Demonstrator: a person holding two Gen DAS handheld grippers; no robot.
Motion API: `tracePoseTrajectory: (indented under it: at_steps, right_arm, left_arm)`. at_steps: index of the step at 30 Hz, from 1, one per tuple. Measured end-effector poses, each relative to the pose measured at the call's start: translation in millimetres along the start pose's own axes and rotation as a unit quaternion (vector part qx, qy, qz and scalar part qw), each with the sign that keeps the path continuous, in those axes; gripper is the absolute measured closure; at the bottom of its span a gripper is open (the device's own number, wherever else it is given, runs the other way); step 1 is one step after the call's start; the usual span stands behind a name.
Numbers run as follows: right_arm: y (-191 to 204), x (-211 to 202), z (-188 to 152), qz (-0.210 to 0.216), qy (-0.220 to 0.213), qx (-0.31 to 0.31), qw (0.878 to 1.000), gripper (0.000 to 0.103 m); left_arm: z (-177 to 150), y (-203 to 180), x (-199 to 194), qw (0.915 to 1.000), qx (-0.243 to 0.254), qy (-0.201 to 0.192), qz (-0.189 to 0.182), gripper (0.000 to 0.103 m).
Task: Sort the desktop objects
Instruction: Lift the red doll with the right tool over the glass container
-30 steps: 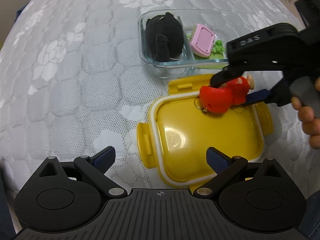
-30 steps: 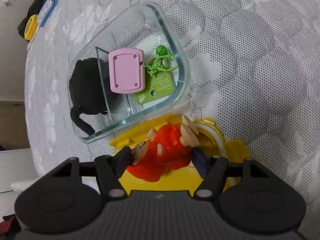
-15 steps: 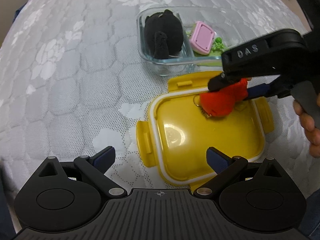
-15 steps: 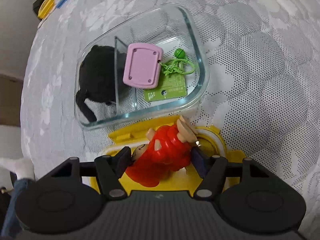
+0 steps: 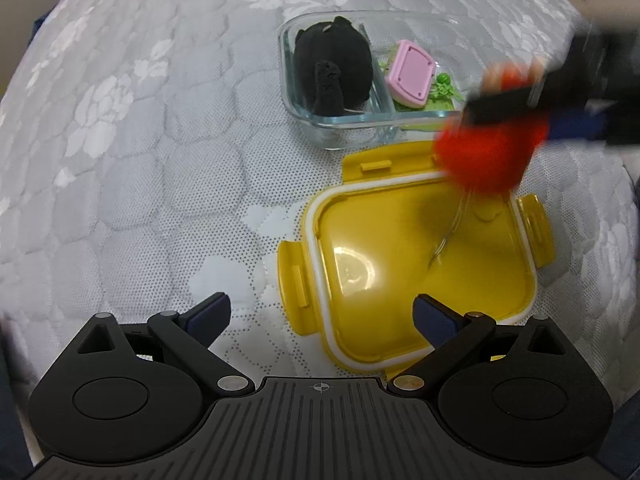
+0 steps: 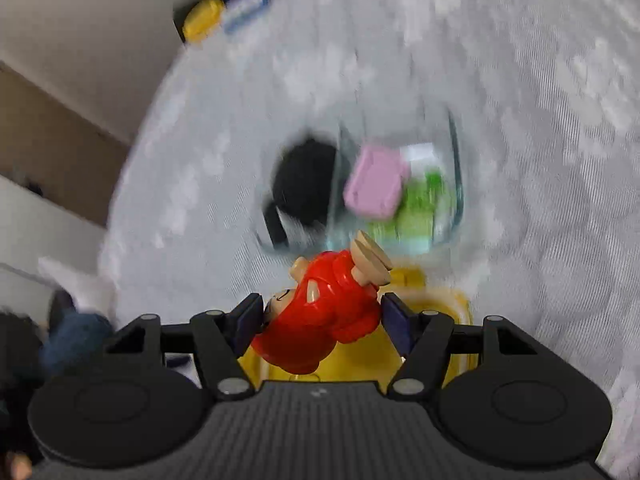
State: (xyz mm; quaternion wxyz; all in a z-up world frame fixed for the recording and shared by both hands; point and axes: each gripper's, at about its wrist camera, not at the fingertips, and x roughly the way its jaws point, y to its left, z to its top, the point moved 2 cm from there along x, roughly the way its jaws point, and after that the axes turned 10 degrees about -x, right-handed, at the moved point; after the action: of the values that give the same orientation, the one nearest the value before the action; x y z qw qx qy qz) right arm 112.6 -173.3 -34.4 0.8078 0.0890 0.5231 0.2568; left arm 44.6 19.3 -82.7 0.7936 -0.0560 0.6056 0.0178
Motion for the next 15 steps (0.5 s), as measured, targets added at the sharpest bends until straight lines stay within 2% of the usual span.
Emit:
tracePoseTrajectory:
  at_steps: [4, 7, 9, 13, 15]
  right_arm:
    - [-1.7, -38.1, 31.2, -0.005, -0.091, -0.009, 0.996, 0.036]
    - [-0.4, -50.0, 46.4, -0.037, -0.126, -0.039, 0.991, 0.036]
    - [-1.5, -44.4, 52.9, -0.056, -0.12, -0.049, 0.99, 0.036]
    - [-4.2, -15.2, 57.8, -0.092, -0.073, -0.057, 0.991, 0.036]
    - [0.3, 0.6, 58.7, -0.117, -0.057, -0.081, 0.988, 0.036]
  left_arm:
    - [-0.7, -0.5, 0.0, 1.0, 0.002, 0.001, -0.001, 0.003]
    - [-0.8, 0.8, 1.2, 1.0, 0.0, 0.003, 0.0, 0.003]
    - [-0.5, 1.8, 1.4, 1.0, -0.003, 0.002, 0.001, 0.003]
    - [-0.6, 2.2, -1.6, 1.0, -0.002, -0.002, -0.004, 0.003]
    - [-1.2, 1.9, -3.2, 1.0, 0.0, -0.004, -0.006, 0.003]
